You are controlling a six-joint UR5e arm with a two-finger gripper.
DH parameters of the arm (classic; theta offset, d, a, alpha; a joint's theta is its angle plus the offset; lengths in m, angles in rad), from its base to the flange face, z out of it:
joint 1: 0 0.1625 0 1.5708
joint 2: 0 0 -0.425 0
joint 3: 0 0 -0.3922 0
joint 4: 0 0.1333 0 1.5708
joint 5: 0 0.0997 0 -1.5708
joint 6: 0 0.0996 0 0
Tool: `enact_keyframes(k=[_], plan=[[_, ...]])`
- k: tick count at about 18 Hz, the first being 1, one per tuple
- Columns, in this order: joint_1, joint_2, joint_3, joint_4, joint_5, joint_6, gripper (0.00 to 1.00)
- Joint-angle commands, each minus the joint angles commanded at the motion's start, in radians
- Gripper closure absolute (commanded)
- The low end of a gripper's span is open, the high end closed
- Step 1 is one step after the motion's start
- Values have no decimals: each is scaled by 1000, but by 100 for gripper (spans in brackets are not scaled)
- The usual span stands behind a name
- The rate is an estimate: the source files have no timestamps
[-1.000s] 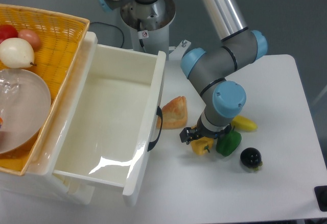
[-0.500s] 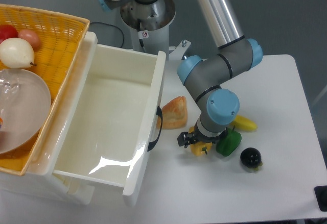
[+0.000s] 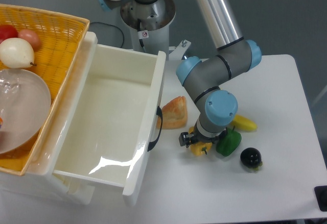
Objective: Pick up the yellow pepper
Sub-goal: 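Lower the gripper around the yellow pepper and close on it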
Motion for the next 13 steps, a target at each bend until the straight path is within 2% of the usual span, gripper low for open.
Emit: enact_keyframes(k=[1, 3, 9, 13], plan=[[3, 0, 0, -2, 0, 2, 74], [5, 3, 2, -2, -2, 6, 84], [17, 43, 26, -11, -5, 58, 87], [21, 101, 37, -17, 2, 223, 87]])
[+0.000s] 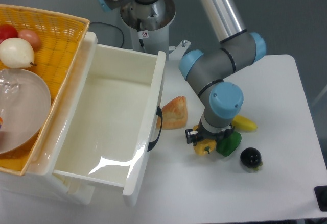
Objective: Pick up the yellow pepper
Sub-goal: 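Lower the gripper around the yellow pepper and close on it, then lift the gripped yellow pepper up off the table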
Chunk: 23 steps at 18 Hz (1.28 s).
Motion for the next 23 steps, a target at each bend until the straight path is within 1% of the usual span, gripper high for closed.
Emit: enact_keyframes(k=[4, 6, 7, 10, 11, 13, 15, 18, 21, 23], plan=[[12, 25, 26, 0, -3, 138, 87], [15, 41, 40, -2, -3, 244, 87], [20, 51, 40, -14, -5, 299, 87], [21, 84, 40, -21, 0, 480, 87], [20, 92, 37, -32, -3, 532, 87], [11, 95, 40, -78, -11, 605, 87], [-11, 98, 38, -100, -14, 678, 87], [-14, 115, 31, -152, -17, 815, 87], [-12, 115, 29, -167, -15, 904, 87], [-11, 115, 29, -170, -14, 925, 87]])
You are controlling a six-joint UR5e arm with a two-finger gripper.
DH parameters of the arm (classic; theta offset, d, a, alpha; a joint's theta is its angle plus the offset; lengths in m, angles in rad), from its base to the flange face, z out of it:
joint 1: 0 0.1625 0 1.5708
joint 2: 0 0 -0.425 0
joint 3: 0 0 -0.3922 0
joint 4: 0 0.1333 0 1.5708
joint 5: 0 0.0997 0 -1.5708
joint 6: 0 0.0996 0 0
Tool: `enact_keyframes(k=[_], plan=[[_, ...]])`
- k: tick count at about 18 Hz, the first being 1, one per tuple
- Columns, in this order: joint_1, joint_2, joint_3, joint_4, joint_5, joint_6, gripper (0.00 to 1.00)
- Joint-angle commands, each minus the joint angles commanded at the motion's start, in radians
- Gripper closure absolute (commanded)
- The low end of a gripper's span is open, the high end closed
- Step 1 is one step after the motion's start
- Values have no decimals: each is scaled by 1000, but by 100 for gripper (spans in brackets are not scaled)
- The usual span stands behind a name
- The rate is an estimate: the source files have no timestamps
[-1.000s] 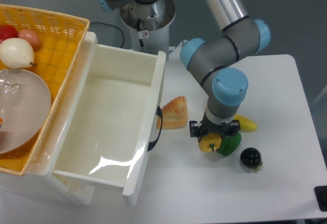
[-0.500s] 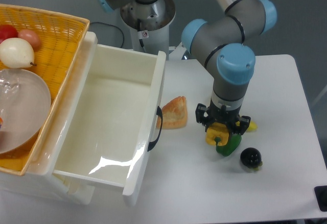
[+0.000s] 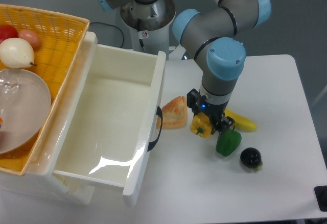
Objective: Pick up the yellow pepper
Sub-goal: 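Lift the gripped yellow pepper up off the table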
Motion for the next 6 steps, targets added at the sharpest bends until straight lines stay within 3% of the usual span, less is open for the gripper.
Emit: enact_keyframes(k=[6], plan=[[5, 2, -3, -5, -2, 6, 87]])
